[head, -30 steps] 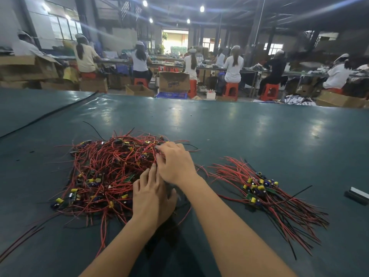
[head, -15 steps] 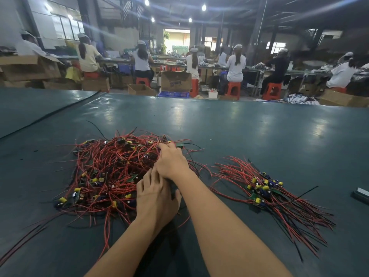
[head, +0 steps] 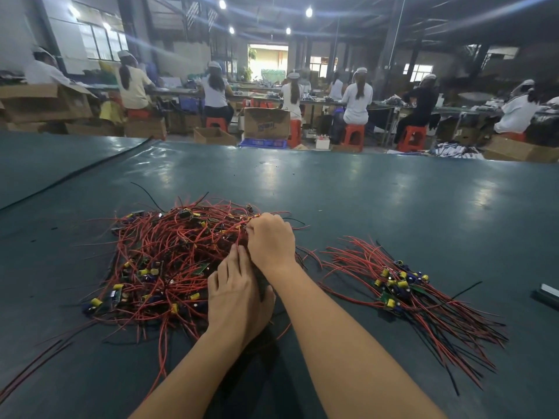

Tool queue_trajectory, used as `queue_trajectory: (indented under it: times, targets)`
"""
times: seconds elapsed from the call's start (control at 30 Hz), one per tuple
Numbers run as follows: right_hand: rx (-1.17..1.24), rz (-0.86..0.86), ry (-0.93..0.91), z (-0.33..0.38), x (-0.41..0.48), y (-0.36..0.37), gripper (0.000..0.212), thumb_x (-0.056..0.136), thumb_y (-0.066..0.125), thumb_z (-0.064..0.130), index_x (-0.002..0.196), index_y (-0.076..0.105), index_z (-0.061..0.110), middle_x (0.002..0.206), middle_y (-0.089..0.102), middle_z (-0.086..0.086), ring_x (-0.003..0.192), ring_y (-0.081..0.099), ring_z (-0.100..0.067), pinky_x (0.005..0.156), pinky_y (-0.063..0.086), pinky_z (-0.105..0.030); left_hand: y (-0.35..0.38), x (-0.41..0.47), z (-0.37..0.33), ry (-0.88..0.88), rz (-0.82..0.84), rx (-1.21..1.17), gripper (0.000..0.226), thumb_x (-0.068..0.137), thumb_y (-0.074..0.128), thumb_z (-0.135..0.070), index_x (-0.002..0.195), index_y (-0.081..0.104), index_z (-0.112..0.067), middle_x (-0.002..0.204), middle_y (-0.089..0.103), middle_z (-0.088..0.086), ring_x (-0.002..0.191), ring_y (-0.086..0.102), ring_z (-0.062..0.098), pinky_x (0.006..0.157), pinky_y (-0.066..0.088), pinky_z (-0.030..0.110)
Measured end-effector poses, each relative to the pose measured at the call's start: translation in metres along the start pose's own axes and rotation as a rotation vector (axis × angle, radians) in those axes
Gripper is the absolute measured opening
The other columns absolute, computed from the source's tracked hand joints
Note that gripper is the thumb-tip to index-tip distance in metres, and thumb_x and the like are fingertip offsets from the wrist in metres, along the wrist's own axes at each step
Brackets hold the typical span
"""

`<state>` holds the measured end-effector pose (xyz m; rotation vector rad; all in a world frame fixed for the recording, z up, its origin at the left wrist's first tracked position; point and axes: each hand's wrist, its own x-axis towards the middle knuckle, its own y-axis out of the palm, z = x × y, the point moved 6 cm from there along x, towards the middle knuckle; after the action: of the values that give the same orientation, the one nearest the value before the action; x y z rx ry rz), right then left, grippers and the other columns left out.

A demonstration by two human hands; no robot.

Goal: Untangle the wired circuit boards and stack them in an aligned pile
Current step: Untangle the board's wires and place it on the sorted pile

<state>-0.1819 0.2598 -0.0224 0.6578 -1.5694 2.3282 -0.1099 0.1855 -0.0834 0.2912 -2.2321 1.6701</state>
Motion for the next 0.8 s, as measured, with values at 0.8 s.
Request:
queue_trajectory:
  times: [0.8]
  targets:
    - [0.832, -0.269, -0.044, -0.039, -0.12, -0.083, 0.008, 0.085, 0.073, 0.008, 0.091, 0.079, 0.008, 0.083, 0.071, 0.003, 0.076, 0.066, -0.009, 0.068, 0.05, -0.017, -0.023, -0.001, -0.006, 0.033, -0.198, -0.676, 0.053, 0.08, 0.056, -0.059, 0.124, 0.046, -0.033, 0.119, 0.061, -0.01, 0.107, 0.059, 0.008, 0.102, 0.036, 0.035]
